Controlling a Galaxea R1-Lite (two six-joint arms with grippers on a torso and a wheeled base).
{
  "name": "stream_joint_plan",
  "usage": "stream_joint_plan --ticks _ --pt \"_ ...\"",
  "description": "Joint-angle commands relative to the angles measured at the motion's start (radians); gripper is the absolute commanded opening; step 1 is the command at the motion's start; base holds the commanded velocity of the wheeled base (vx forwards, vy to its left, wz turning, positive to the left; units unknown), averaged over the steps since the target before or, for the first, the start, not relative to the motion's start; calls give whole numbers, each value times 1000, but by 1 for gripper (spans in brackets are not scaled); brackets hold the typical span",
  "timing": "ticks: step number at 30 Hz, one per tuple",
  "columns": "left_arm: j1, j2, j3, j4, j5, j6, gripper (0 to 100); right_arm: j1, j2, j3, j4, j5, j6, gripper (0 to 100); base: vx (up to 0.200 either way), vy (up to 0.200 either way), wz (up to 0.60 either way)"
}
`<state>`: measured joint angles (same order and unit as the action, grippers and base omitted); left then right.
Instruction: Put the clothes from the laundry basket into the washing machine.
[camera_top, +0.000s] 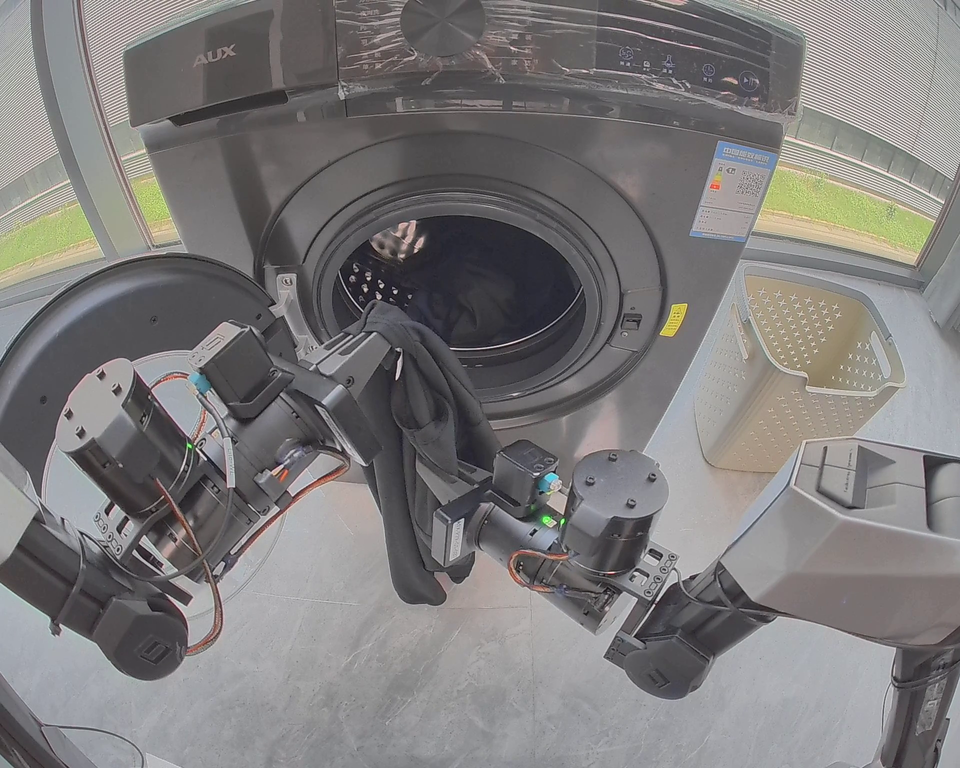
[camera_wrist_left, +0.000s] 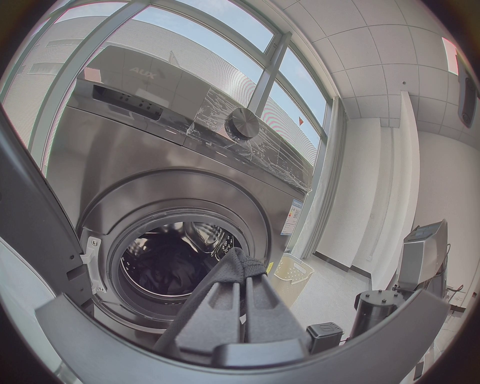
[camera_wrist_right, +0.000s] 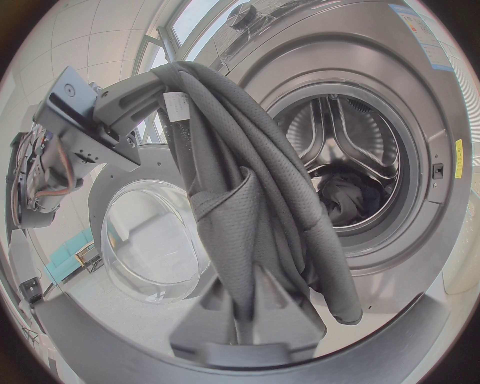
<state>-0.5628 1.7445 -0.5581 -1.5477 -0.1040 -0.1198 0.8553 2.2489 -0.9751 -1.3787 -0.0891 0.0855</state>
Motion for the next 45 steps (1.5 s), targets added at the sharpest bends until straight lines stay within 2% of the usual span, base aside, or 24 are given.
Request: stream_joint_plan --ticks 1,9,13,18,19,23,37,45 --pt "1 4 0 0 0 0 0 10 -55 50 0 0 0 0 0 0 0" --pt "3 4 4 0 0 -4 0 10 -86 82 0 -1 5 0 0 0 0" --pt "11 20 10 1 0 -9 0 13 -166 150 0 -3 5 0 0 0 0" --pt "17 29 10 9 0 -37 0 13 -252 207 1 -1 7 0 0 0 0" --pt "17 29 7 11 0 -40 100 13 -265 219 1 -1 7 0 0 0 0" --pt "37 38 6 11 1 -60 100 10 -324 269 3 -1 7 0 0 0 0" --pt "55 83 40 8 4 -60 100 -59 -428 283 13 9 3 0 0 0 0" --pt "53 90 98 0 1 -50 100 -58 -420 256 18 3 0 0 0 0 0"
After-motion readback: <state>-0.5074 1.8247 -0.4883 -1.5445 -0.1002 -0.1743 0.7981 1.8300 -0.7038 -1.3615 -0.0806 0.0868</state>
